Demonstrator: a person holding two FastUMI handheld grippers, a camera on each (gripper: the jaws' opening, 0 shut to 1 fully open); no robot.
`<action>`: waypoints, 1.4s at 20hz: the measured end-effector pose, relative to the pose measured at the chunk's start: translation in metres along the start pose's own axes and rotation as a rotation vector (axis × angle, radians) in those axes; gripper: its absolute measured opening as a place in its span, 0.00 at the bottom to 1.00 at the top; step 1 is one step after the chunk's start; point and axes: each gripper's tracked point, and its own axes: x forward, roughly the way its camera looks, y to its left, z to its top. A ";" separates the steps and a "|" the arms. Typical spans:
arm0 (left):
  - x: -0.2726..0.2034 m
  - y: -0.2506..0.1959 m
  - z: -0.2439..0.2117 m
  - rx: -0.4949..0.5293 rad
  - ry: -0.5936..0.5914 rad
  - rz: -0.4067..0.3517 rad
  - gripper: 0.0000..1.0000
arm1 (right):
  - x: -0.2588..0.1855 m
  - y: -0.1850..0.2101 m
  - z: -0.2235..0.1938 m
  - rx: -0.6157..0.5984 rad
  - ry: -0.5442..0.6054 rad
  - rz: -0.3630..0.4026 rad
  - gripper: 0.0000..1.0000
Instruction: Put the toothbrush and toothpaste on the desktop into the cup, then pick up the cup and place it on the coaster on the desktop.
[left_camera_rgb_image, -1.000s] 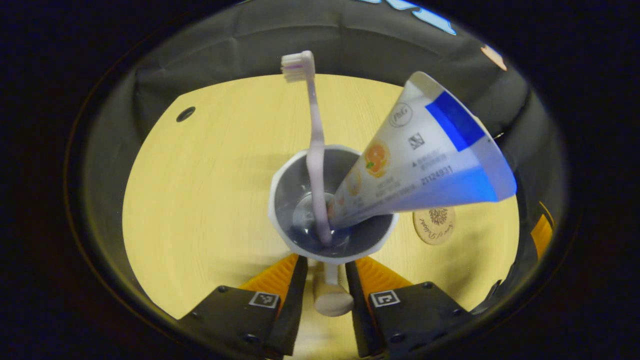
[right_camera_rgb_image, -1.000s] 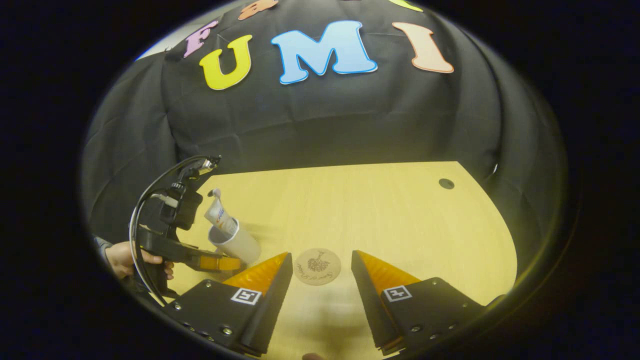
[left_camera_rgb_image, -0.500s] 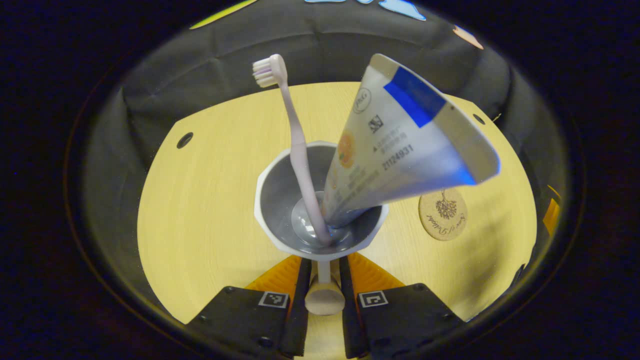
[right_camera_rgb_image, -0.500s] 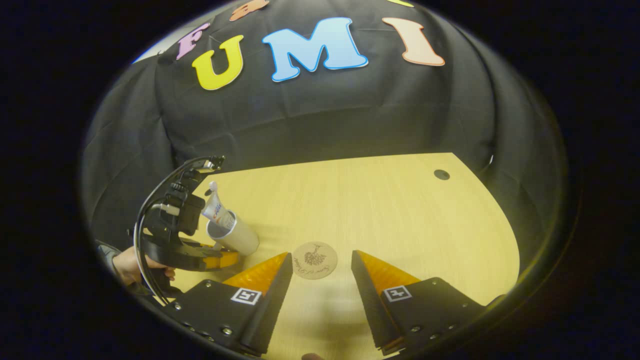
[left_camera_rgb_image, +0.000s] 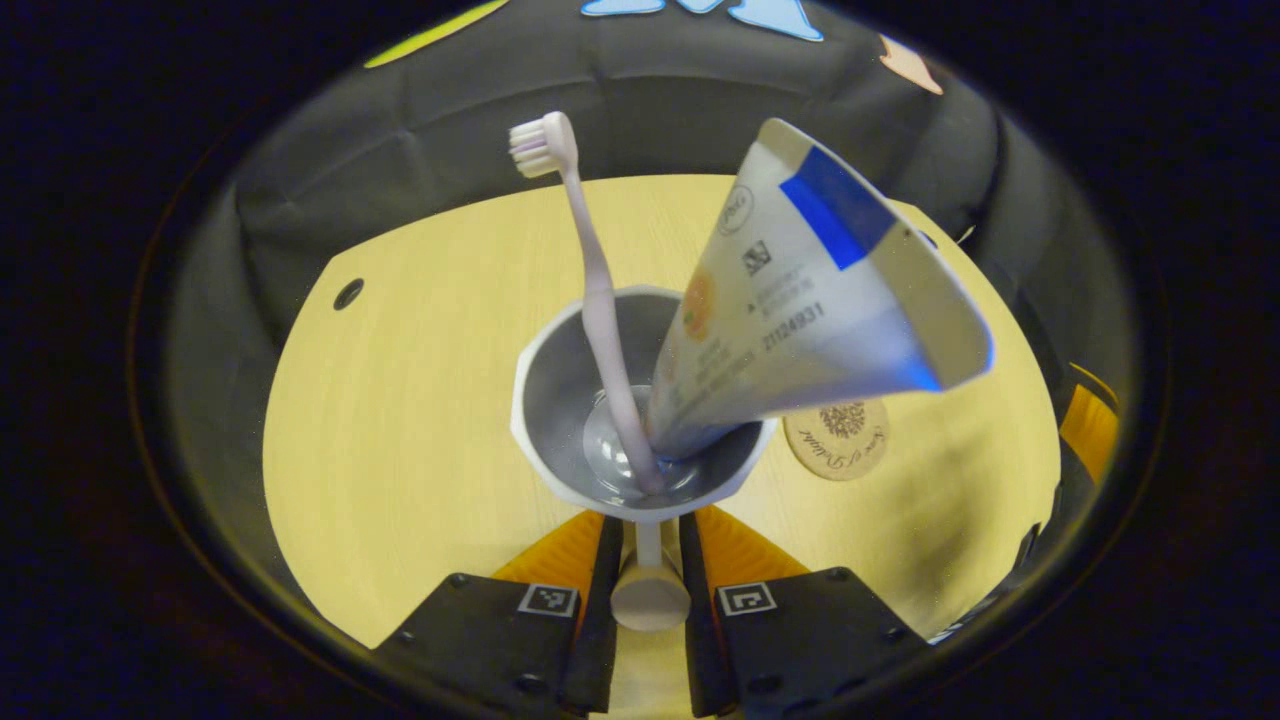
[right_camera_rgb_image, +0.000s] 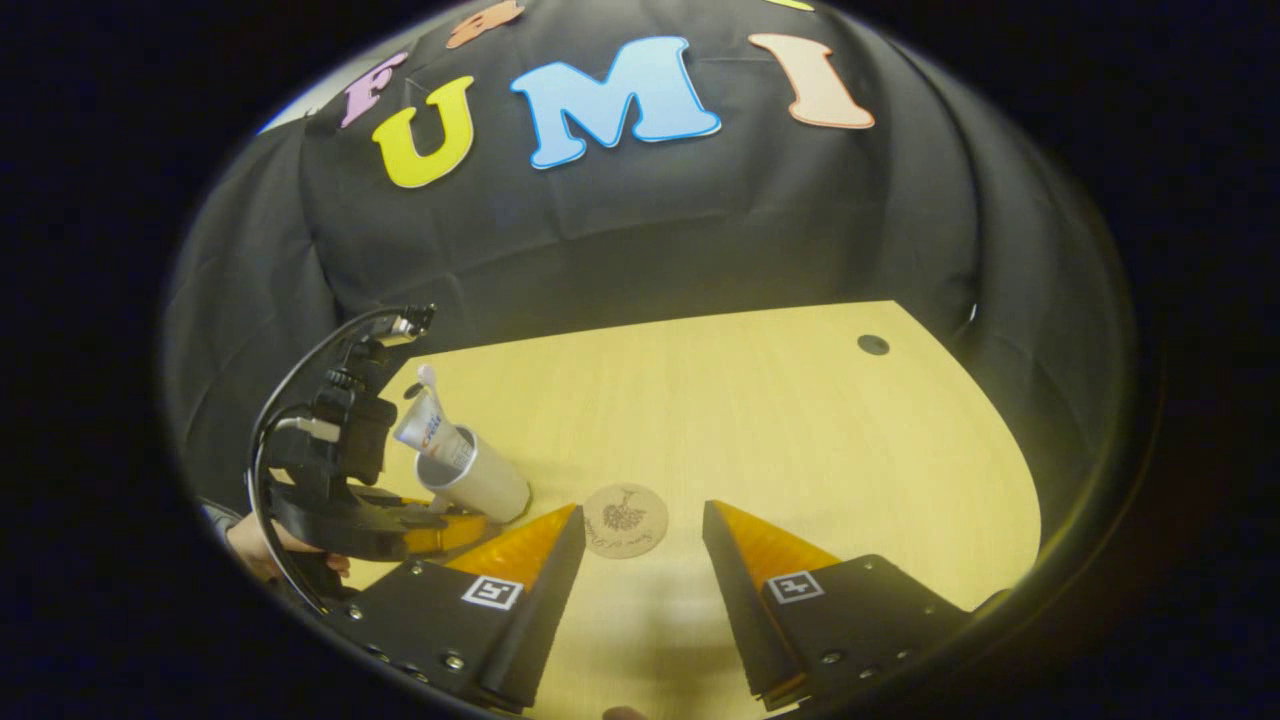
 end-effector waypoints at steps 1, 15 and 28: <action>-0.002 -0.007 0.003 0.015 -0.006 -0.009 0.36 | -0.001 -0.001 0.000 0.001 -0.002 0.000 0.74; 0.010 -0.097 0.023 0.082 0.000 -0.161 0.36 | -0.024 -0.054 -0.008 0.064 -0.018 -0.069 0.74; 0.032 -0.096 0.011 0.148 0.105 -0.107 0.34 | -0.027 -0.058 -0.007 0.112 -0.008 -0.081 0.74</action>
